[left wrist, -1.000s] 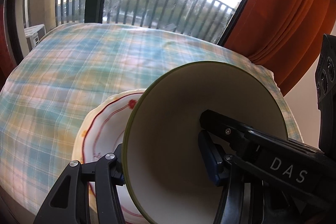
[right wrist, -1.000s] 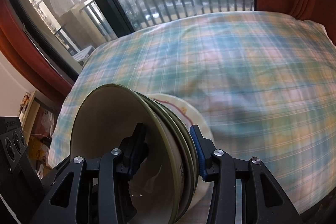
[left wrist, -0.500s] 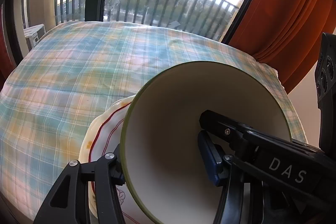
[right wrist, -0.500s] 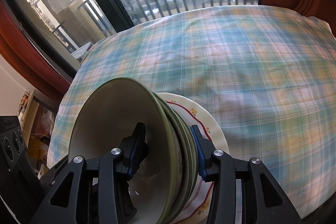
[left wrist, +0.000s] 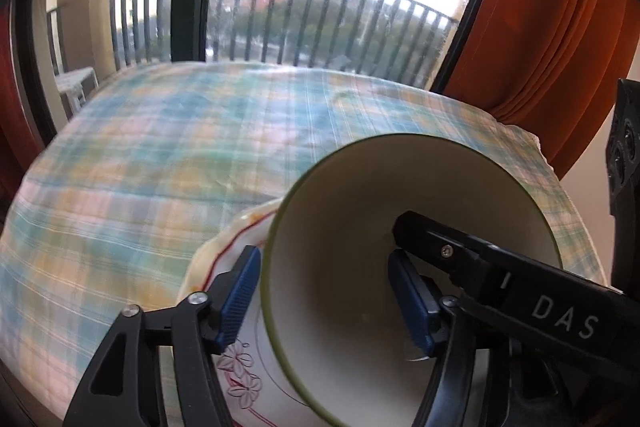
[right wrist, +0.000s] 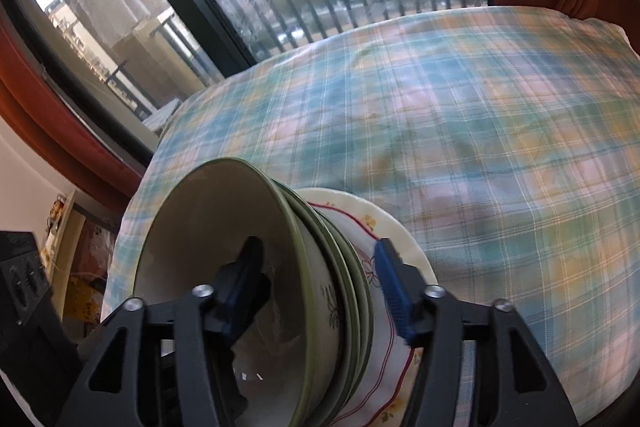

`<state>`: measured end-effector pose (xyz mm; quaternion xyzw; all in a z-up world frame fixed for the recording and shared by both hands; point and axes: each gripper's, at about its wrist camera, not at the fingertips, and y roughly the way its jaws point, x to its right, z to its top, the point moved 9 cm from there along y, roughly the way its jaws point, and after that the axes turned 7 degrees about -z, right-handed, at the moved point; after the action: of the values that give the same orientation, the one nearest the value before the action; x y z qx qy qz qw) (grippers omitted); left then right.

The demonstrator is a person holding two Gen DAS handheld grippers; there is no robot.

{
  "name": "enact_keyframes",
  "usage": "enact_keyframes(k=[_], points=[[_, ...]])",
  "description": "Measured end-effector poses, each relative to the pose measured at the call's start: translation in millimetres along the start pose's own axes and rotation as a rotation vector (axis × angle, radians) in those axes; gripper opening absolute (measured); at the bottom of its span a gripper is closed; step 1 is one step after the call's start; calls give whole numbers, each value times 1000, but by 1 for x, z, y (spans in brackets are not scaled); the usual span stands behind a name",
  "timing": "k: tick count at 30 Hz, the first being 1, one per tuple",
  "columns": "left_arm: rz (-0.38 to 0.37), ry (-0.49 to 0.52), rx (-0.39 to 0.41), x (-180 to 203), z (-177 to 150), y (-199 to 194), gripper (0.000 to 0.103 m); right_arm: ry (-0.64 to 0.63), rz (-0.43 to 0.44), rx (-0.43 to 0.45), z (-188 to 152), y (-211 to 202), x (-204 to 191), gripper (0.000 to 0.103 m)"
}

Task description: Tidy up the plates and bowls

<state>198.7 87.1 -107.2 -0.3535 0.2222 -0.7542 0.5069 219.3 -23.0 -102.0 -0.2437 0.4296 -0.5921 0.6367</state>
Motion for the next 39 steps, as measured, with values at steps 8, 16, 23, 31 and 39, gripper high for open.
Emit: enact_keyframes(k=[8, 16, 23, 31, 39], points=[[77, 46, 105, -2, 5, -20, 83, -11, -16, 71, -1, -17, -2, 69], [135, 61, 244, 5, 15, -57, 91, -48, -32, 202, 3, -58, -3, 76], [168, 64, 340, 20, 10, -85, 98, -67, -31, 337, 0, -100, 8, 84], [197, 72, 380, 42, -14, -106, 103, -70, -41, 403, -23, -133, 37, 88], [209, 89, 398, 66, -42, -108, 103, -96, -121, 464, -49, -153, 80, 93]])
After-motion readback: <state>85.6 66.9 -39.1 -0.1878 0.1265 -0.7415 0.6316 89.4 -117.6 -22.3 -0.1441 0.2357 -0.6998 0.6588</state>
